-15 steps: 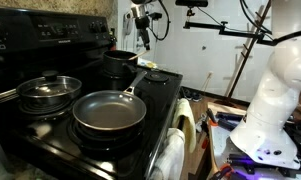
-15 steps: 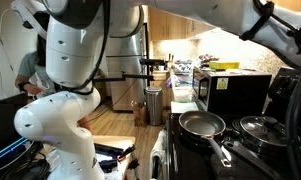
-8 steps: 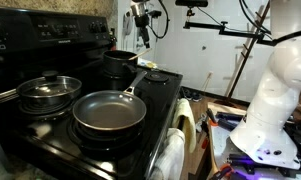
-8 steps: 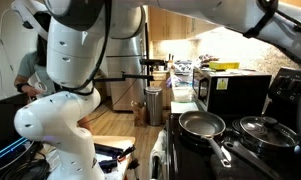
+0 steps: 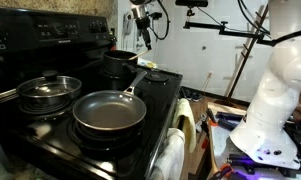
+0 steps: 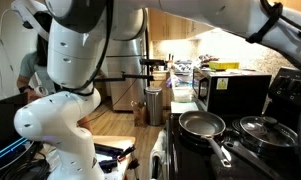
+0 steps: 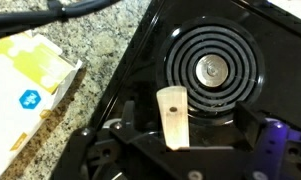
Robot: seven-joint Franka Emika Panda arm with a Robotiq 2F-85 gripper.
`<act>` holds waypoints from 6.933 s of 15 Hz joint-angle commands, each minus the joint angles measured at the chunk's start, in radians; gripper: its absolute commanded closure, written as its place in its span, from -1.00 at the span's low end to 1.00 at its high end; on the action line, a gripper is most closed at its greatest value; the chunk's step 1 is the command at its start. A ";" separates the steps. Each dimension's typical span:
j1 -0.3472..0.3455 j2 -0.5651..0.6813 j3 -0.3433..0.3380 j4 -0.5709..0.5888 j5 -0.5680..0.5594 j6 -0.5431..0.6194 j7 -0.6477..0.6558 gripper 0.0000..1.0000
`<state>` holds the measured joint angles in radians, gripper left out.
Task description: Remove the wooden spoon from the pot on the right side of the stove and place it on the left side of the countertop
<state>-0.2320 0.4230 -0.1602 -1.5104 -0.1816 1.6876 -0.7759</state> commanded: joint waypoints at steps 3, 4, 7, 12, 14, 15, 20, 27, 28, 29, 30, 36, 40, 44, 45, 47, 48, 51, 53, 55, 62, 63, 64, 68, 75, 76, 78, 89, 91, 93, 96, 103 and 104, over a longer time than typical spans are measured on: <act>-0.024 0.018 0.016 -0.013 0.016 -0.015 0.030 -0.50; -0.023 0.025 0.014 -0.002 0.010 -0.018 0.034 -0.47; -0.027 0.035 0.016 0.026 0.013 -0.042 0.032 -0.05; -0.030 0.023 0.015 0.026 0.014 -0.028 0.045 0.60; -0.031 0.022 0.014 0.030 0.011 -0.028 0.049 0.86; -0.032 0.021 0.014 0.031 0.012 -0.030 0.052 0.88; -0.054 -0.008 0.009 0.032 0.025 -0.026 0.049 0.85; -0.099 -0.098 0.006 0.066 0.082 -0.062 -0.015 0.85; -0.102 -0.119 0.008 0.062 0.093 -0.073 -0.038 0.85; -0.102 -0.134 0.008 0.062 0.102 -0.083 -0.054 0.85; -0.098 -0.155 0.006 0.056 0.098 -0.088 -0.071 0.85; -0.090 -0.251 0.021 -0.041 0.254 -0.061 -0.223 0.85; -0.078 -0.290 0.020 -0.138 0.339 -0.071 -0.380 0.85; -0.058 -0.355 0.011 -0.265 0.293 -0.033 -0.509 0.85; -0.052 -0.372 0.010 -0.295 0.287 -0.019 -0.529 0.85; -0.030 -0.435 0.010 -0.392 0.259 0.056 -0.554 0.85; -0.016 -0.473 0.013 -0.449 0.257 0.100 -0.552 0.85; 0.018 -0.579 0.008 -0.596 0.292 0.178 -0.514 0.85; 0.030 -0.506 -0.007 -0.513 0.282 0.132 -0.519 0.40; 0.039 -0.549 -0.010 -0.560 0.281 0.141 -0.517 0.40; 0.121 -0.526 0.029 -0.568 0.194 0.186 -0.629 0.85; 0.136 -0.517 0.040 -0.566 0.166 0.178 -0.635 0.85; 0.153 -0.510 0.050 -0.570 0.158 0.184 -0.657 0.85; 0.203 -0.483 0.095 -0.578 0.103 0.233 -0.709 0.85; 0.248 -0.476 0.143 -0.591 0.123 0.378 -0.804 0.85; 0.246 -0.466 0.143 -0.572 0.104 0.331 -0.746 0.85; 0.247 -0.466 0.147 -0.572 0.104 0.332 -0.748 0.40; 0.331 -0.365 0.242 -0.508 0.125 0.352 -0.795 0.85; 0.357 -0.324 0.276 -0.478 0.128 0.330 -0.803 0.85; 0.376 -0.284 0.307 -0.442 0.148 0.313 -0.798 0.85; 0.408 -0.246 0.357 -0.432 0.176 0.294 -0.754 0.85; 0.444 -0.186 0.435 -0.390 0.307 0.307 -0.733 0.85; 0.440 -0.191 0.437 -0.396 0.327 0.310 -0.736 0.85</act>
<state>0.2138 0.2224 0.2602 -1.9278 0.0941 2.0089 -1.5208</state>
